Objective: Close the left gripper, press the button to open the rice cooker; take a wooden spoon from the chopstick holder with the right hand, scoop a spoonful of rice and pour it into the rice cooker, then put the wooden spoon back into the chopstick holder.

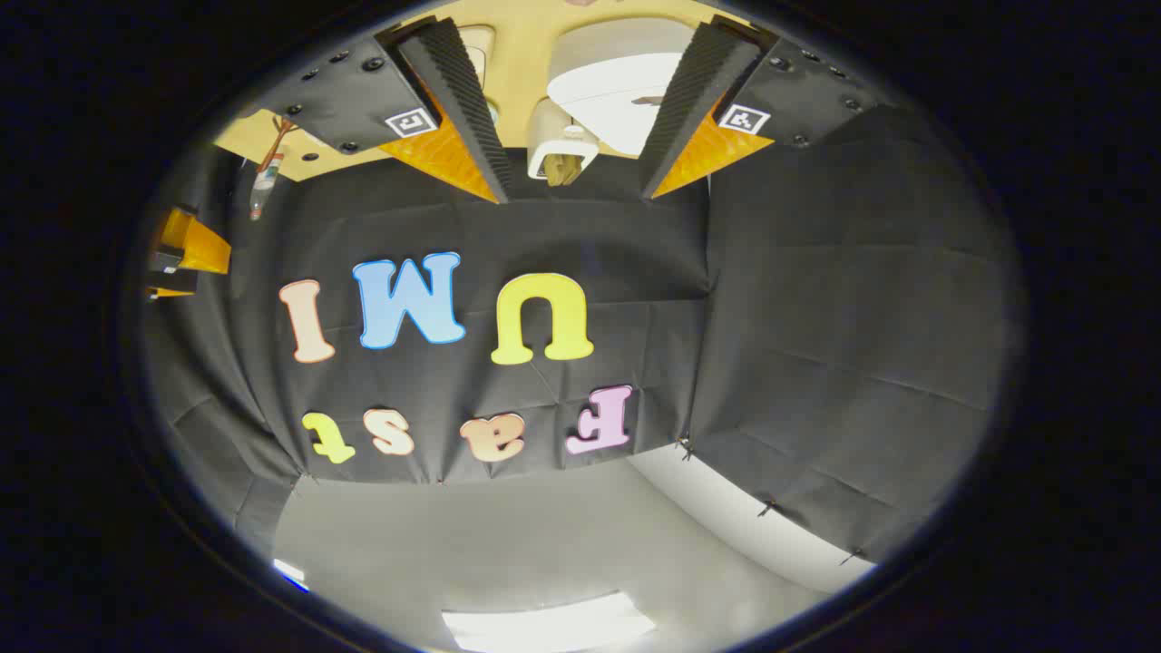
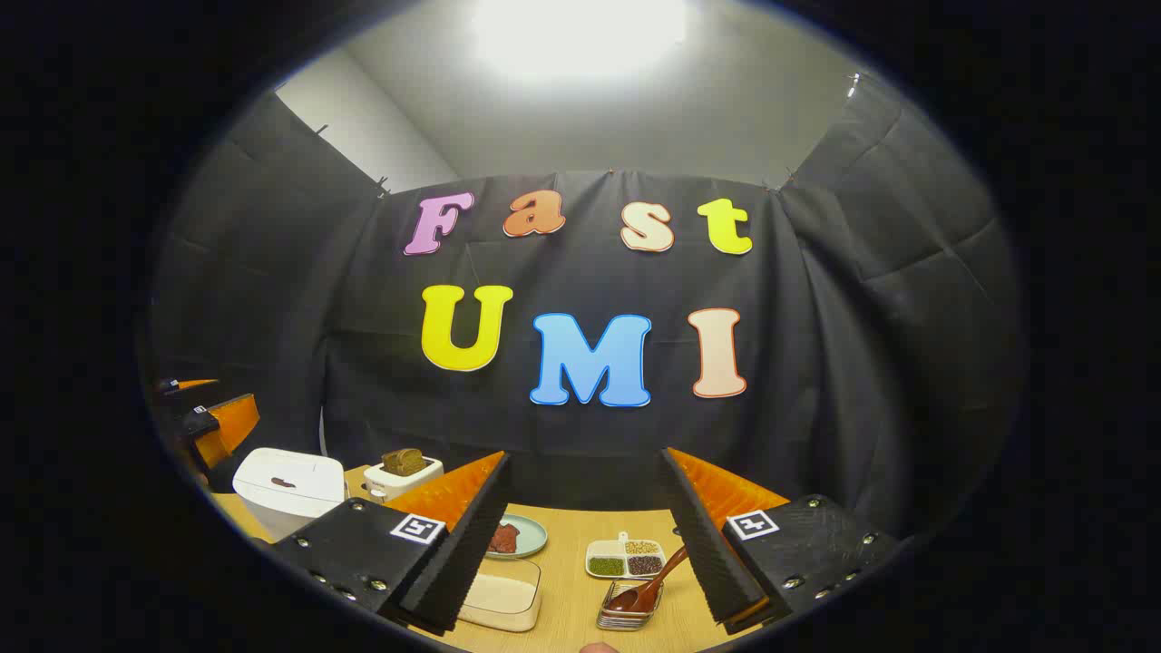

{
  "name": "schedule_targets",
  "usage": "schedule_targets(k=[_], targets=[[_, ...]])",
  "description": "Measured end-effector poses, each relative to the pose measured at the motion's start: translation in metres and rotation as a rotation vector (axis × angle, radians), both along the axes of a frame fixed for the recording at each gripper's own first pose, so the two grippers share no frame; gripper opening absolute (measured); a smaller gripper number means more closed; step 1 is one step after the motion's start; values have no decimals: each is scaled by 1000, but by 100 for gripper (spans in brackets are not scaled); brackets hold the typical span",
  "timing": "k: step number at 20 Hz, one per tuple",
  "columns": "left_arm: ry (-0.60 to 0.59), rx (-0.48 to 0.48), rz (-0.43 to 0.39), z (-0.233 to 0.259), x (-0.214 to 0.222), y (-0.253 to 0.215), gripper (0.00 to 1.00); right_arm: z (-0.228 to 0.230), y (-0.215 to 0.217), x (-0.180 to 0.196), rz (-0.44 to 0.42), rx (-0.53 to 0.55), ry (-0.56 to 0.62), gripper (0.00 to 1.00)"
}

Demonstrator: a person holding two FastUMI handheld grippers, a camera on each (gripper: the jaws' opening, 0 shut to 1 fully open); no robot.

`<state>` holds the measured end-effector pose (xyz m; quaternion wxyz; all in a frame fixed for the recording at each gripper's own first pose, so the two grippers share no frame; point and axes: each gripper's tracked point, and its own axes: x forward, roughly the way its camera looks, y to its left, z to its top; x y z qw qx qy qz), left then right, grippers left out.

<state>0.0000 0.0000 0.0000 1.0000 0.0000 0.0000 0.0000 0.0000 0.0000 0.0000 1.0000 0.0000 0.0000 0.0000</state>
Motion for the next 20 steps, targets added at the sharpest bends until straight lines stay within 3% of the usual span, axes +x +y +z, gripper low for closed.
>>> schedule_targets(k=[20], targets=[[-24,28,9,11,3,-5,98,0,-4,8,-3,14,-8,97]])
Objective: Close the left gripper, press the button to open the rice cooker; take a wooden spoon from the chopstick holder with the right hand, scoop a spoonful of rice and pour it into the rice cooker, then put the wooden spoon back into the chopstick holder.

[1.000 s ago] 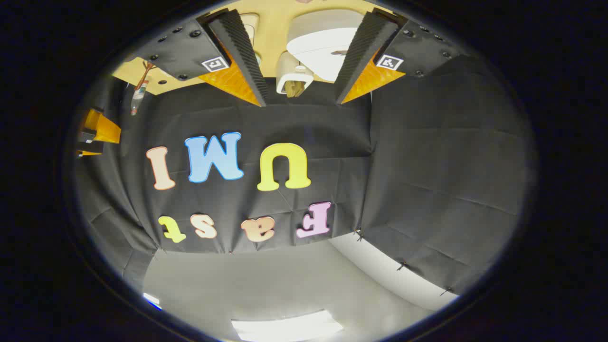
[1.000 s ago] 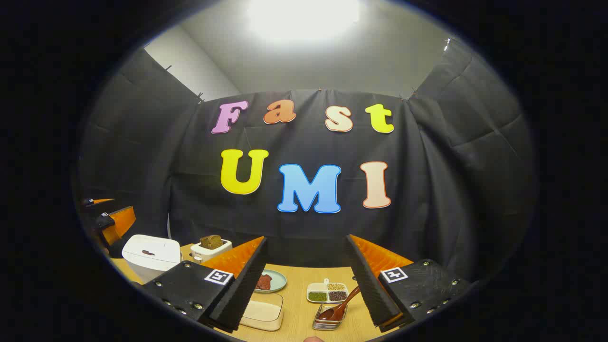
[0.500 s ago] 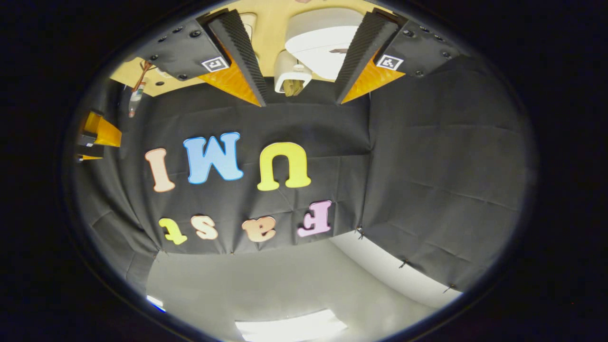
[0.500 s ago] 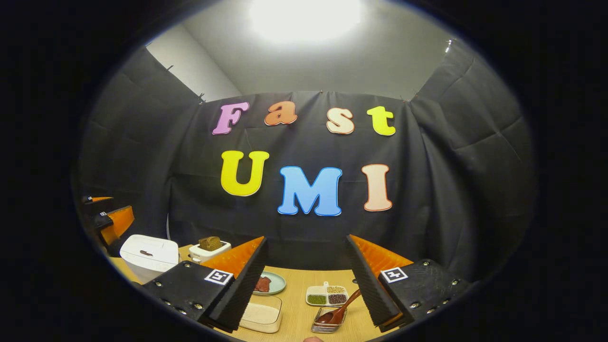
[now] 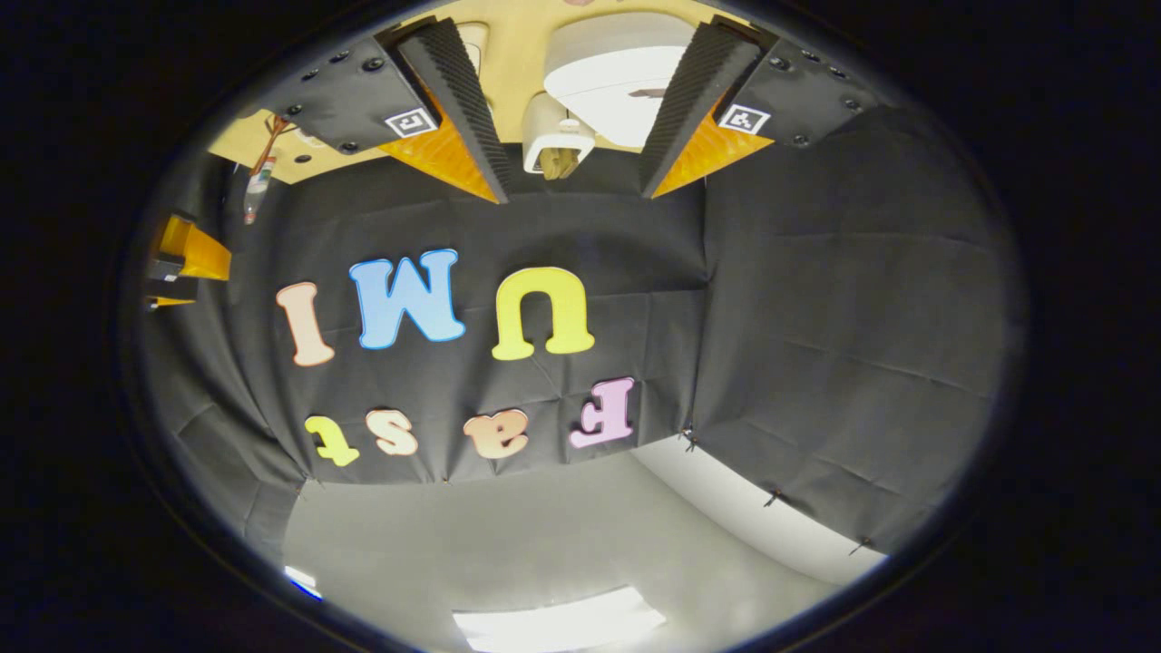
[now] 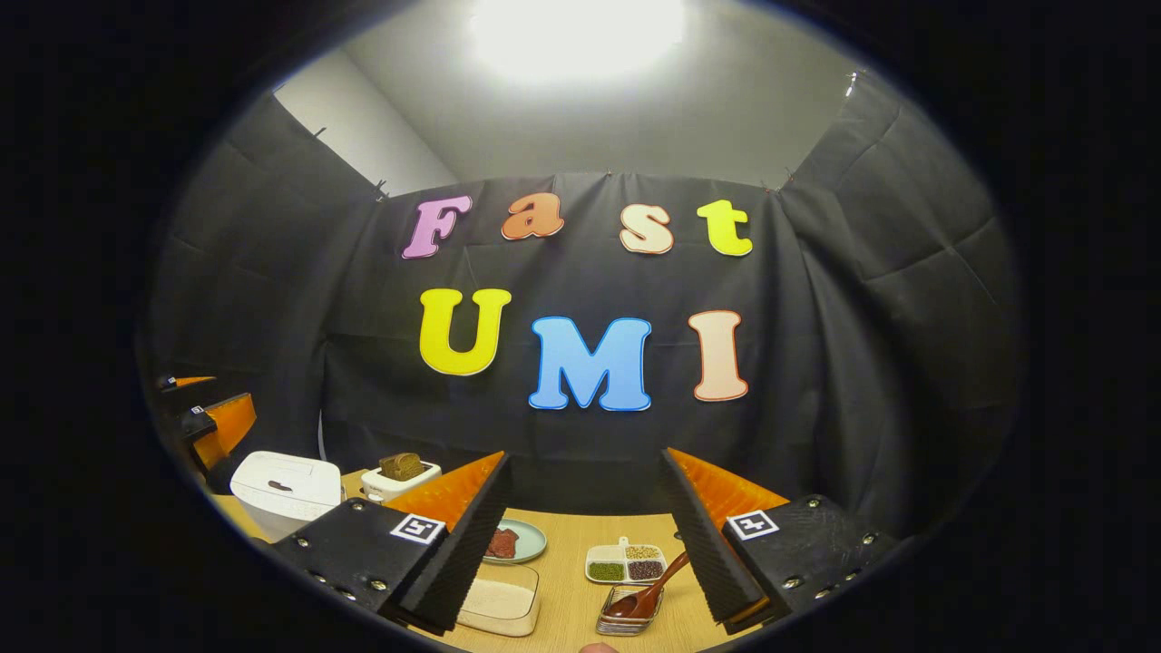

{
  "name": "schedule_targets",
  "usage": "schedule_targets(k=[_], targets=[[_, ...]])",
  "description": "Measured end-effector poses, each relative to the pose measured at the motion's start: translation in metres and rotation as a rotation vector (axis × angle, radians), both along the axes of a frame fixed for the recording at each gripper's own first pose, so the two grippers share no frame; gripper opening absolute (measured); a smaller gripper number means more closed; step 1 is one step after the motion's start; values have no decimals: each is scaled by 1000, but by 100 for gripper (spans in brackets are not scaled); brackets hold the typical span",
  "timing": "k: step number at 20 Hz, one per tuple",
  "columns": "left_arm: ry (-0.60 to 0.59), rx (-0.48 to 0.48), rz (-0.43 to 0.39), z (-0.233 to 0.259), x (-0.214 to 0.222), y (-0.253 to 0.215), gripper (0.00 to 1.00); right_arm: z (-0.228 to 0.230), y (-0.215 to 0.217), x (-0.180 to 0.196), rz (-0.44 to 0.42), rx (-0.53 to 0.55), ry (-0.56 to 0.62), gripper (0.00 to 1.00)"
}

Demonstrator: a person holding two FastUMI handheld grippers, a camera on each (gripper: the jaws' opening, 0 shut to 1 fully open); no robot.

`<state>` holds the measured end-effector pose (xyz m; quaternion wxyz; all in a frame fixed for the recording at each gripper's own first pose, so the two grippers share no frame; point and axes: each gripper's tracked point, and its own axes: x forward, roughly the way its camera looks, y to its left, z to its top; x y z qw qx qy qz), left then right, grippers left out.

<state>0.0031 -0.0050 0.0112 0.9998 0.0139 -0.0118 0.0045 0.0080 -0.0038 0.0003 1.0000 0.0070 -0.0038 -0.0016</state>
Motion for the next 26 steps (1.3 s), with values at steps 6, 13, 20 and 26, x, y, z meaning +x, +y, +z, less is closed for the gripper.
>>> schedule_targets(k=[6,13,20,26], targets=[[-12,8,4,5,-2,-1,98,-3,-1,2,3,14,10,98],[-10,7,13,5,-3,-2,98,-3,-2,6,11,6,4,98],[-16,9,8,5,-4,-6,96,-4,-5,5,7,7,4,97],[-22,-15,27,4,2,7,60,-3,-5,5,4,3,5,97]])
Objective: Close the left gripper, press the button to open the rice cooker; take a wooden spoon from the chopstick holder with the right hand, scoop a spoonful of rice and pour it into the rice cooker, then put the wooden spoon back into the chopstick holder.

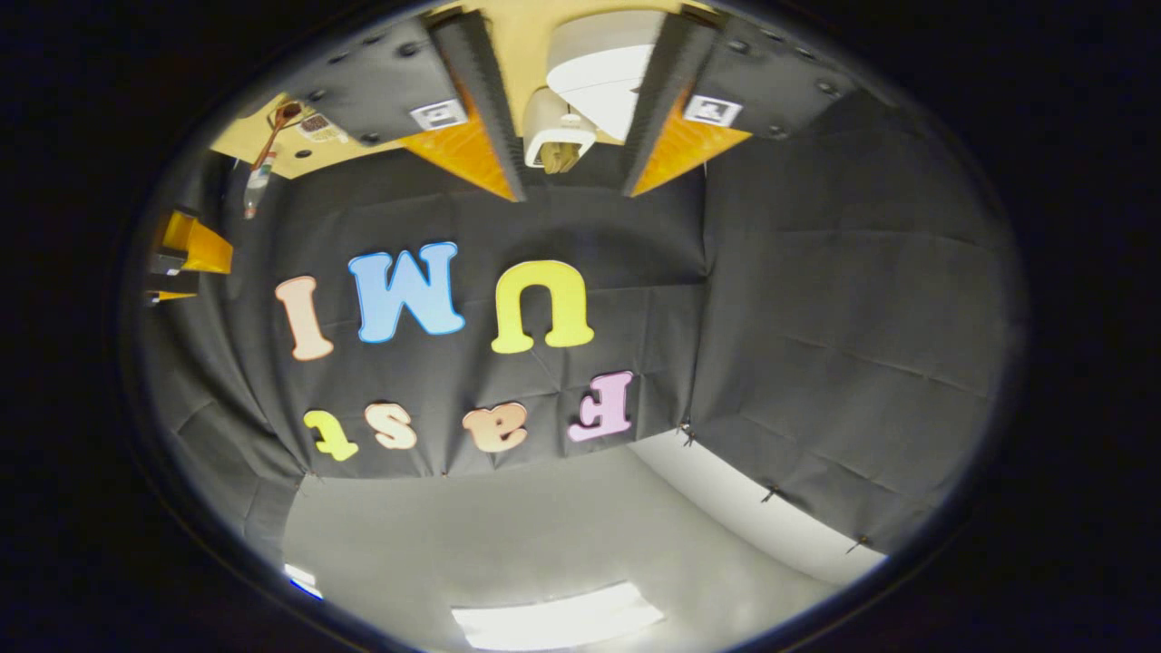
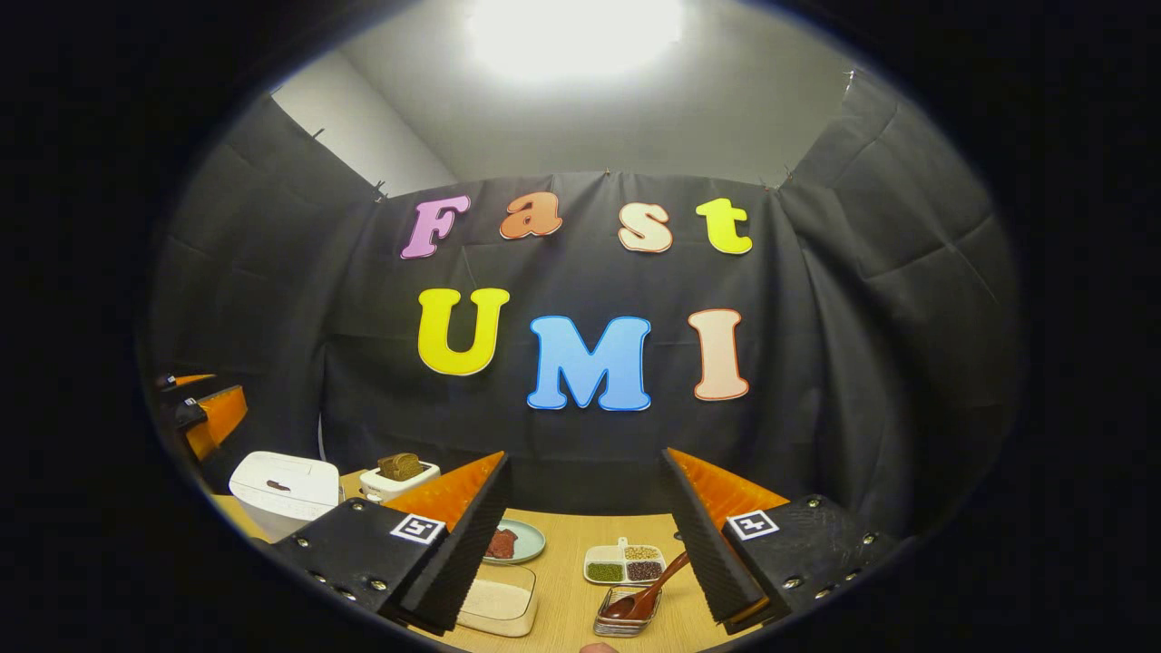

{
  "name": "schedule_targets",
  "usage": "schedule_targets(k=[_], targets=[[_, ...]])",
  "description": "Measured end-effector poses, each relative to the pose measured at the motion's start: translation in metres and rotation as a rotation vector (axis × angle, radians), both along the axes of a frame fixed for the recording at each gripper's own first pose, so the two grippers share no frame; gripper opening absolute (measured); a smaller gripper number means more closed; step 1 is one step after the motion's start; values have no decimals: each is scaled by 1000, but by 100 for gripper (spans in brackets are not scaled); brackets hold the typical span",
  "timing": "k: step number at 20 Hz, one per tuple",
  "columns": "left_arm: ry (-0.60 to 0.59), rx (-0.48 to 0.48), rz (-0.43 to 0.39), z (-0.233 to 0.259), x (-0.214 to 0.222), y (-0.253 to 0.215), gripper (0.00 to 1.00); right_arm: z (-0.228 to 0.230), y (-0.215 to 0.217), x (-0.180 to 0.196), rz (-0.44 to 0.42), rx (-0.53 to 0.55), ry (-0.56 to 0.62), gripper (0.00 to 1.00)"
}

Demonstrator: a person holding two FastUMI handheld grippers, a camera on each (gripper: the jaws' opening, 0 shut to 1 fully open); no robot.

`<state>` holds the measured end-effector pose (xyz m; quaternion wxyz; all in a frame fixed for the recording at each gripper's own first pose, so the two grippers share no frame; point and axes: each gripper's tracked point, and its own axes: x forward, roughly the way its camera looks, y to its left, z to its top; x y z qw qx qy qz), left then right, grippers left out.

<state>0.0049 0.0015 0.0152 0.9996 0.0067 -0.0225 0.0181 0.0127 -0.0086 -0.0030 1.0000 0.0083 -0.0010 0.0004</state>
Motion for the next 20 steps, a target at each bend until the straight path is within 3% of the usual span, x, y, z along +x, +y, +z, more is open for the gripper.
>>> schedule_targets(k=[2,4,5,20], targets=[[9,1,13,-6,7,8,23,0,0,-2,-7,-6,4,97],[14,2,37,-12,15,19,21,0,-1,-3,-22,-12,4,98],[22,-4,42,-17,20,25,9,0,-1,-5,-30,-14,5,97],[329,-31,10,-168,88,94,12,-9,19,-20,-162,-96,73,97]])
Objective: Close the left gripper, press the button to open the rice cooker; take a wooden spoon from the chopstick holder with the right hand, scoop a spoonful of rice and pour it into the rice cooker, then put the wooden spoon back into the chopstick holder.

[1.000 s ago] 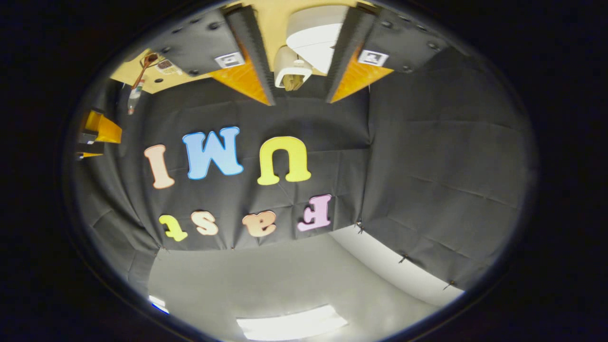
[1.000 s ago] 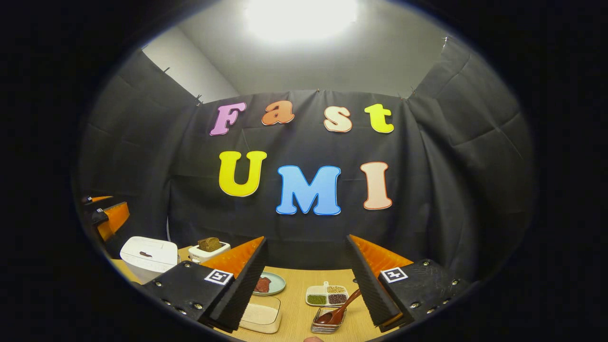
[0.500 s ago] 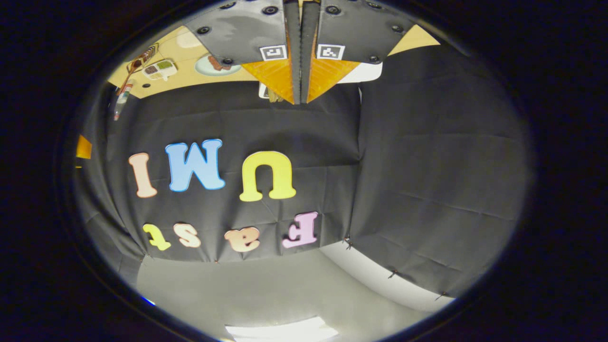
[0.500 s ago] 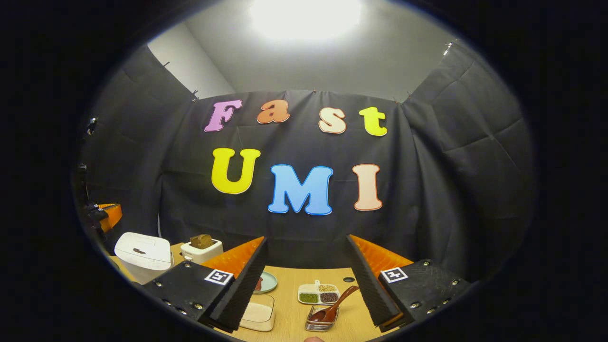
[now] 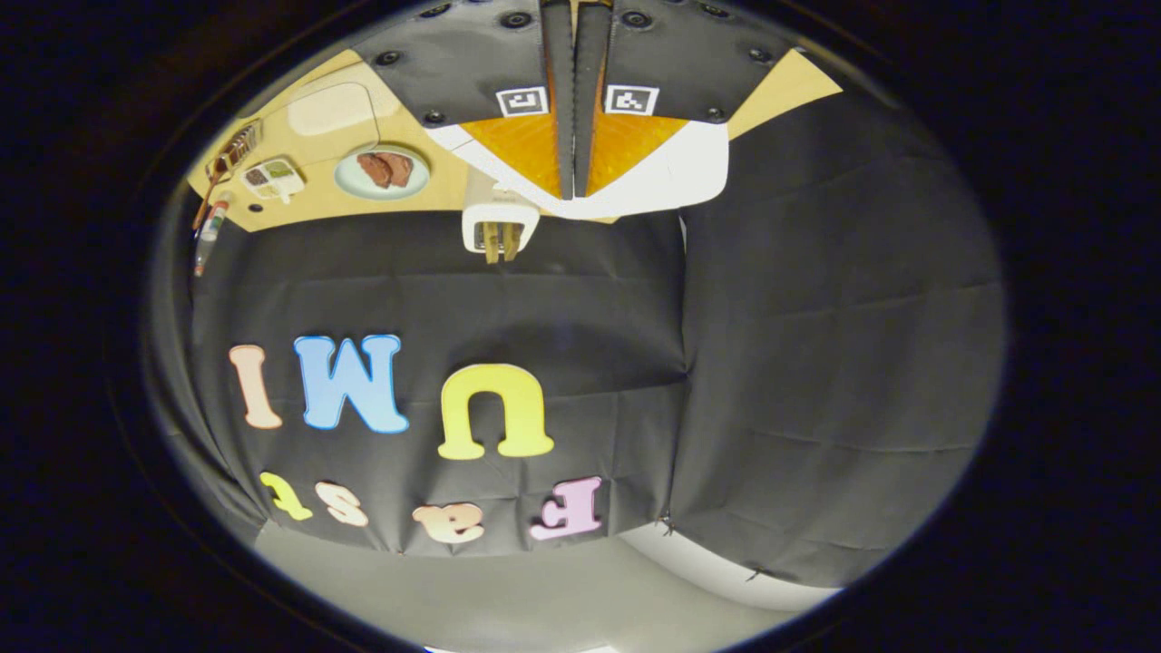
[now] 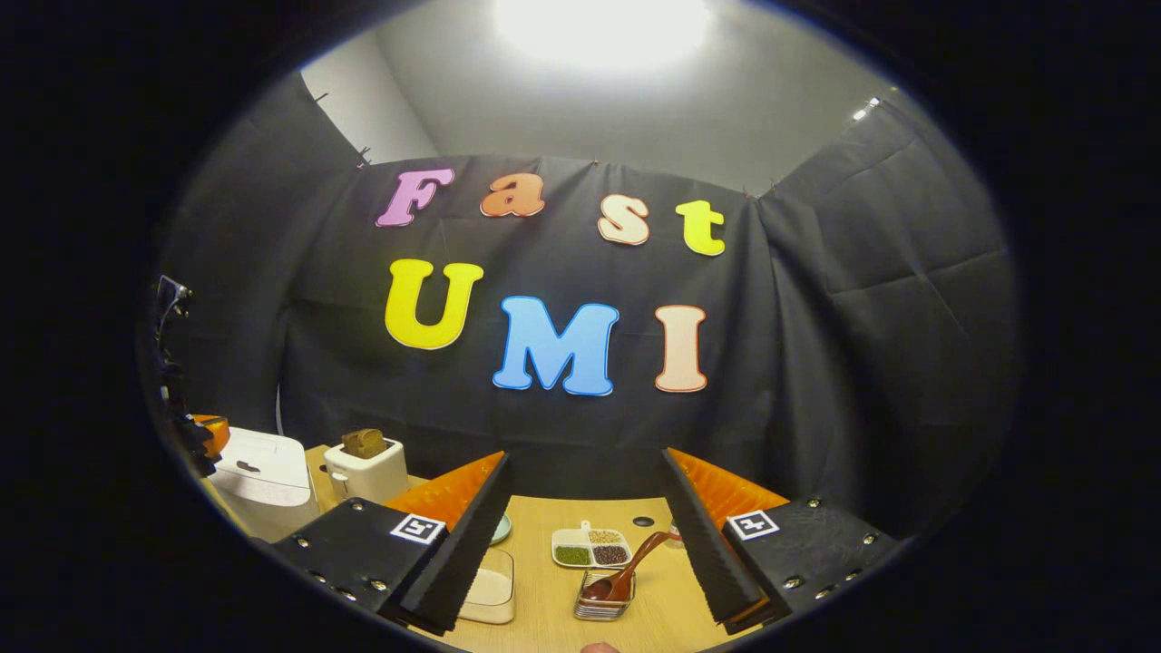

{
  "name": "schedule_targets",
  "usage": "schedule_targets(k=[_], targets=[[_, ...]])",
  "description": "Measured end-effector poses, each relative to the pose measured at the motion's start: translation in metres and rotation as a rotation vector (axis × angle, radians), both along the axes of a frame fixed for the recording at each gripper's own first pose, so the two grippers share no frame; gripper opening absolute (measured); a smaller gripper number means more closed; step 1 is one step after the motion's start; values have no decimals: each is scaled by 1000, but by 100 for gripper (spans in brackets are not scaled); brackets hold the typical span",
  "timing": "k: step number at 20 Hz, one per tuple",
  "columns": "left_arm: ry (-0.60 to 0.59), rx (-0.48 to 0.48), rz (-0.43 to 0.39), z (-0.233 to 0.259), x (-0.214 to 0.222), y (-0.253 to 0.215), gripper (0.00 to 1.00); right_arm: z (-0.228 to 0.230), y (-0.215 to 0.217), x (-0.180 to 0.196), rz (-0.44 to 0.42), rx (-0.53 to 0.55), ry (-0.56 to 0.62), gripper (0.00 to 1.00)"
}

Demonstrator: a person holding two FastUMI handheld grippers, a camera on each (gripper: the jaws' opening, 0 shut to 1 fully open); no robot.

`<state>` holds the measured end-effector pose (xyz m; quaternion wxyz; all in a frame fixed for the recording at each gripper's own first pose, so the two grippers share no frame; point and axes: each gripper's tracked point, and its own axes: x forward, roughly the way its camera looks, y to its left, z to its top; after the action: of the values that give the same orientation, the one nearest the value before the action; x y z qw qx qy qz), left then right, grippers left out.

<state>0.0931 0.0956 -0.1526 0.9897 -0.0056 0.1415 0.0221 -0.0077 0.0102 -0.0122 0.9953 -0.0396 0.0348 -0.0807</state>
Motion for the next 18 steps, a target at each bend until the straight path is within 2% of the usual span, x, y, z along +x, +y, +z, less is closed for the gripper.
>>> schedule_targets(k=[3,11,16,17,18], targets=[[49,-40,-43,-25,6,-3,9,-1,6,-4,-27,-6,11,97],[146,-80,-86,-67,8,8,12,4,18,-17,-94,-1,-1,98],[107,-72,-111,-71,4,7,9,7,26,-12,-91,-22,-12,97],[94,-64,-121,-69,5,6,12,8,26,-13,-91,-18,-15,97],[105,-57,-131,-71,5,6,8,12,25,-13,-91,-14,-26,97]])
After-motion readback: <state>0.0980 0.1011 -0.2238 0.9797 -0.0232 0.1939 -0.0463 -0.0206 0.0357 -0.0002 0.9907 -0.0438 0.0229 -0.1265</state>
